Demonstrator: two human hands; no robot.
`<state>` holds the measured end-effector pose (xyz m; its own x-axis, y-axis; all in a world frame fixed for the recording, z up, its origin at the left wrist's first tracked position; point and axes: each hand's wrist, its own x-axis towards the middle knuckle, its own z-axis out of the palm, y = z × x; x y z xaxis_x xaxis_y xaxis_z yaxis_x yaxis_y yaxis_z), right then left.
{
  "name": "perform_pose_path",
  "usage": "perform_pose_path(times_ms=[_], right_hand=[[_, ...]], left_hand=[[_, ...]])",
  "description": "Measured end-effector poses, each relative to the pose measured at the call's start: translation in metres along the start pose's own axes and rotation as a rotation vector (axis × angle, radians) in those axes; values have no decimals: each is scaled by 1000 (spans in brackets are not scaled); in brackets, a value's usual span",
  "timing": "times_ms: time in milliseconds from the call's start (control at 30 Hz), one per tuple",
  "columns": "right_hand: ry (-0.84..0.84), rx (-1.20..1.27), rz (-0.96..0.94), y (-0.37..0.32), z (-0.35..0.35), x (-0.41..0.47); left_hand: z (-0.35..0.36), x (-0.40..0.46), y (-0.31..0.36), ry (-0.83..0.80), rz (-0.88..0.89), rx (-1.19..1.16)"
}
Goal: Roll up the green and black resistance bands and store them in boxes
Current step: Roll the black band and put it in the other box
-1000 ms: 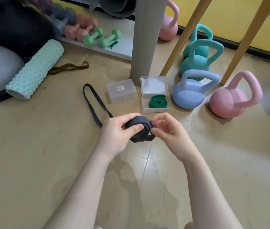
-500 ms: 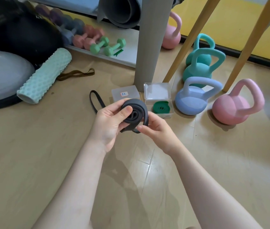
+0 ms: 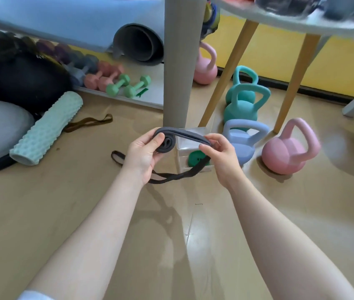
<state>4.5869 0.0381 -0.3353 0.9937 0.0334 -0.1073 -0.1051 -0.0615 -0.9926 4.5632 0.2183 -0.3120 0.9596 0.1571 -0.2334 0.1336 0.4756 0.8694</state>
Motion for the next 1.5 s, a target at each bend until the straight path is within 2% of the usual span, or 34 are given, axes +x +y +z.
perform_pose_path(times_ms=[100,233,333,467,533,633,700,767,833,900,1033,1167,1333,1500], right_hand=[[74,55,-104,-52,-29,12],[211,122,-379,-138,-53,10],[198,101,-524,-169,-58,4],[148,-222,-403,-121,-54,1],[109,-345,-206,-73,-49,-2],[82,-426,88,-7,-39,-13],[-38,-519,207,15,-29,-21],[-263,-586,149,21,-12,-28],[-348,-517,2,19,8,-37],[-315,-435,-87,18,26,-43],[-320,-258,-81,30,38,-50],[-249,-140,-93,36,37,-66],[-160,-239,-89,45,40,-78],[-11,-54,14,41,43,-74]], left_hand=[[39,7,16,-50,27,-50],[99,0,53,-164,137,-84],[120,-5,64,-212,166,-200],[92,2,42,-52,64,-180],[69,3,22,-22,12,-48],[41,-4,-9,-62,8,267],[24,-10,-29,-47,34,391],[7,-13,-45,-5,31,434],[-6,-19,-54,0,28,499],[-15,-25,-57,-38,55,552],[-34,-42,-47,-87,103,564],[-42,-58,-48,-89,89,437],[-40,-56,-58,-16,86,322],[-27,-44,-64,-1,-26,174]])
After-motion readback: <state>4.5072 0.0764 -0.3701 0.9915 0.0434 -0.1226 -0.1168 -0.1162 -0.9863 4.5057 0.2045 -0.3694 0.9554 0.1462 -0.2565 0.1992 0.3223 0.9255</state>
